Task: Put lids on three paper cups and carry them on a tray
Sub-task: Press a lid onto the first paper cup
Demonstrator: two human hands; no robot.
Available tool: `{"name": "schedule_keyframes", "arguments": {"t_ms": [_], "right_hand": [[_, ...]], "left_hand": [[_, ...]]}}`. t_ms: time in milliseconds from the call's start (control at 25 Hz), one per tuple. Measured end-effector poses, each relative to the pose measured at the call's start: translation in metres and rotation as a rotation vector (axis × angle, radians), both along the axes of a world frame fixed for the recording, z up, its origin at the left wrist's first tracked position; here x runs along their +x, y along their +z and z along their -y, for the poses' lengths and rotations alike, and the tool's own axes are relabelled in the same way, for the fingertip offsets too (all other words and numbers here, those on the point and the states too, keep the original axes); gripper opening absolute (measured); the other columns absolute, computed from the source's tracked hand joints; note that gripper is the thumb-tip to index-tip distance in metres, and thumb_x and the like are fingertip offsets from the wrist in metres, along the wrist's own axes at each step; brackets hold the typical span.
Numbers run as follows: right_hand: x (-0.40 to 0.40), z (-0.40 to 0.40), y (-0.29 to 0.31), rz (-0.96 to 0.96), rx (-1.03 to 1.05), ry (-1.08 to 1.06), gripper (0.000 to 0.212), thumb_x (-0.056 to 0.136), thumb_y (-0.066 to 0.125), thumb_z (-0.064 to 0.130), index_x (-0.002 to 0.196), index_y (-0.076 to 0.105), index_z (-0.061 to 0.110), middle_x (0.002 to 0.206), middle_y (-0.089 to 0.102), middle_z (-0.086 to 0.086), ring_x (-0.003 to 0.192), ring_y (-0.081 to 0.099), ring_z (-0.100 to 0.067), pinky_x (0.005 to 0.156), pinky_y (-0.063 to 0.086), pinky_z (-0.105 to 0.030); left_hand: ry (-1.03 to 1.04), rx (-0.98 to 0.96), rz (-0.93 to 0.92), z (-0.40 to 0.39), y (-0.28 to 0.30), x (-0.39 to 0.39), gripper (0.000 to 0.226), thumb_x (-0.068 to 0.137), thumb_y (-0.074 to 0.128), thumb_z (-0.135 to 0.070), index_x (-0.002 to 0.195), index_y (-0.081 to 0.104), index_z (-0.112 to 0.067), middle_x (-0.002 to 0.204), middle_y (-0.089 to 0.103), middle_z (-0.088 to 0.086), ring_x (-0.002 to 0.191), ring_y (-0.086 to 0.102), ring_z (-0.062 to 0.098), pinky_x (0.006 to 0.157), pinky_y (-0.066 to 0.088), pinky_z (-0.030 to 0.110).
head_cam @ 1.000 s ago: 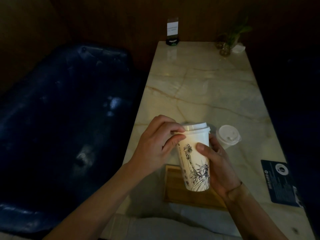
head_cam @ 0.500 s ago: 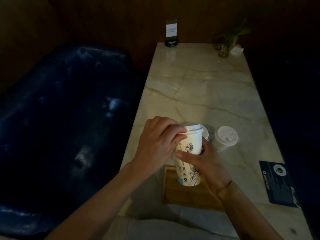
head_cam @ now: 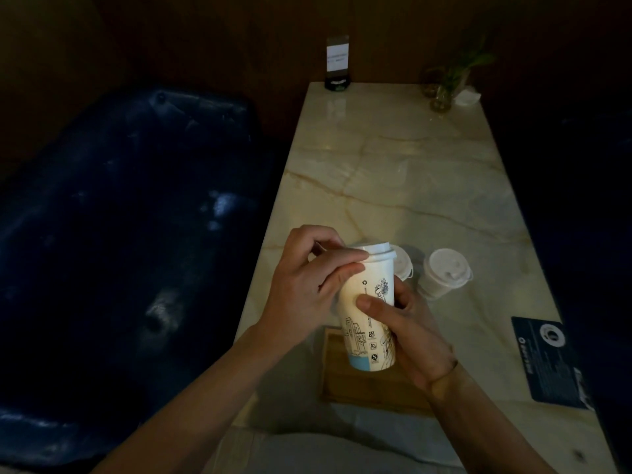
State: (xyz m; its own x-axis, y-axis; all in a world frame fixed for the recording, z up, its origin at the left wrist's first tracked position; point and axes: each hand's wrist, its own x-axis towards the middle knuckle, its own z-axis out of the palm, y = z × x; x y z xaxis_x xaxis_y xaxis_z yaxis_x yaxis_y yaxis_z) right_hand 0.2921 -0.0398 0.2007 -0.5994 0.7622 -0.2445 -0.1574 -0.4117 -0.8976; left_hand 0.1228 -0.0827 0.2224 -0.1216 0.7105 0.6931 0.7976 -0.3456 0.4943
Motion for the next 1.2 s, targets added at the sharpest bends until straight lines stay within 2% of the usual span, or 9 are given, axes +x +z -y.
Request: {"name": "schedule_keyframes", "arguments": {"t_ms": [120, 320, 640, 760, 1080, 1200], "right_hand": [[0.0, 0.001, -0.005, 0.013, 0.012, -0.021, 0.052, 0.067, 0.084, 0.021, 0.115, 0.067, 0.017, 0.109, 0.075, -0.014, 0.1, 0.072, -0.031, 0.077, 0.06, -0.04], [0.002, 0.0, -0.01, 0.016, 0.003, -0.006, 0.054, 0.065, 0.082, 0.032, 0.116, 0.067, 0.022, 0.112, 0.074, -0.013, 0.102, 0.071, -0.032, 0.08, 0.059, -0.046], [-0.002, 0.003, -0.014, -0.036, -0.026, -0.014, 0.053, 0.073, 0.076, 0.02, 0.124, 0.062, 0.018, 0.114, 0.073, -0.013, 0.103, 0.071, -0.03, 0.076, 0.06, -0.037], [0.0, 0.002, -0.014, -0.068, -0.045, -0.011, 0.055, 0.074, 0.073, 0.018, 0.127, 0.058, 0.017, 0.115, 0.073, -0.014, 0.104, 0.071, -0.031, 0.075, 0.059, -0.037], [0.004, -0.002, -0.016, -0.123, -0.11, 0.06, 0.058, 0.079, 0.062, 0.016, 0.136, 0.051, 0.019, 0.124, 0.068, -0.017, 0.112, 0.066, -0.036, 0.086, 0.056, -0.049], [0.0, -0.006, -0.012, -0.012, -0.028, 0.134, 0.059, 0.076, 0.072, 0.026, 0.131, 0.053, 0.026, 0.119, 0.071, -0.008, 0.109, 0.069, -0.026, 0.082, 0.059, -0.039]], "left_hand": [[-0.035, 0.016, 0.045, 0.002, -0.004, -0.002, 0.018, 0.09, 0.07, -0.01, 0.107, 0.075, -0.008, 0.105, 0.056, 0.007, 0.096, 0.058, 0.014, 0.083, 0.051, 0.023], [-0.075, 0.038, 0.096, 0.005, -0.007, -0.007, 0.021, 0.088, 0.072, -0.006, 0.108, 0.075, -0.008, 0.105, 0.059, 0.008, 0.096, 0.06, 0.011, 0.084, 0.05, 0.021], [-0.054, 0.03, 0.166, 0.009, -0.011, -0.013, 0.022, 0.085, 0.075, -0.005, 0.107, 0.074, -0.007, 0.1, 0.066, 0.007, 0.092, 0.066, 0.015, 0.081, 0.054, 0.024], [-0.04, 0.008, 0.208, 0.01, -0.01, -0.013, 0.02, 0.085, 0.075, -0.006, 0.105, 0.072, -0.005, 0.101, 0.069, 0.006, 0.095, 0.067, 0.01, 0.084, 0.053, 0.02], [-0.079, -0.063, 0.186, 0.01, -0.007, -0.015, 0.013, 0.09, 0.069, -0.014, 0.101, 0.072, -0.008, 0.098, 0.064, 0.006, 0.091, 0.064, 0.012, 0.081, 0.054, 0.025], [-0.055, -0.101, 0.106, 0.011, -0.009, -0.011, 0.012, 0.093, 0.065, -0.018, 0.101, 0.068, -0.009, 0.1, 0.06, 0.004, 0.092, 0.061, 0.015, 0.081, 0.053, 0.028]]}}
